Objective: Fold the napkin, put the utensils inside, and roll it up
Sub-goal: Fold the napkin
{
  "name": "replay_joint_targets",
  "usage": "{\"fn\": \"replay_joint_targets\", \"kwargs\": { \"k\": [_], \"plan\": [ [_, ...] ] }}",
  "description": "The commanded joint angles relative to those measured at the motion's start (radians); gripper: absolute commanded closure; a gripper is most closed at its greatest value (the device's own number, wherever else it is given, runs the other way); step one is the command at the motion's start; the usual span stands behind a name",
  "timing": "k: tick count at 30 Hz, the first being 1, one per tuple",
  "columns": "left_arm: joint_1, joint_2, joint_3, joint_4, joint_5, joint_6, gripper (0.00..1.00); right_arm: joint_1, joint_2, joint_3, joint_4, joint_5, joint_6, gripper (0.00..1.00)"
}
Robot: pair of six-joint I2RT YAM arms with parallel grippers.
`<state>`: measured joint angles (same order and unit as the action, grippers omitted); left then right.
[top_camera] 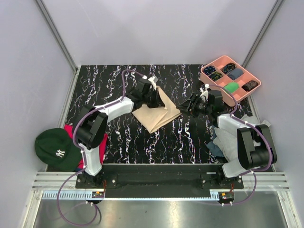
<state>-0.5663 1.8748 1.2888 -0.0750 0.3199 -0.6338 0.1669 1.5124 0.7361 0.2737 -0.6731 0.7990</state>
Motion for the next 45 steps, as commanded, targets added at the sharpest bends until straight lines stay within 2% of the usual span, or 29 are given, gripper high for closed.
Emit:
{"fn": "replay_joint_targets", "kwargs": {
  "k": [1,18,34,36,39,40,41,45],
  "plan": [
    [-0.01,0.044,0.093,0.004,0.031,0.083,1.0,-0.009,-0.02,-0.006,0.048,0.009,0.006,0.44],
    [-0.063,0.181,0.231,-0.049,0.056,0.177,1.0,-0.013,-0.017,-0.029,0.048,0.06,0.028,0.44],
    [-0.092,0.241,0.282,-0.066,0.044,0.172,1.0,-0.015,-0.026,-0.049,0.047,0.075,0.032,0.44],
    [-0.092,0.239,0.287,-0.062,0.03,0.16,0.83,-0.018,-0.032,-0.053,0.047,0.075,0.028,0.44],
    [-0.092,0.238,0.306,-0.046,0.027,0.146,0.73,-0.023,-0.046,-0.06,0.045,0.07,0.017,0.44],
    [-0.09,0.239,0.322,-0.045,0.027,0.141,0.66,-0.024,-0.049,-0.061,0.044,0.069,0.013,0.44],
    [-0.09,0.239,0.331,-0.043,0.027,0.135,0.52,-0.024,-0.057,-0.064,0.042,0.069,0.011,0.43],
    [-0.083,0.239,0.366,-0.036,0.018,0.125,0.32,-0.03,-0.06,-0.058,0.019,0.066,-0.023,0.43]
  ]
}}
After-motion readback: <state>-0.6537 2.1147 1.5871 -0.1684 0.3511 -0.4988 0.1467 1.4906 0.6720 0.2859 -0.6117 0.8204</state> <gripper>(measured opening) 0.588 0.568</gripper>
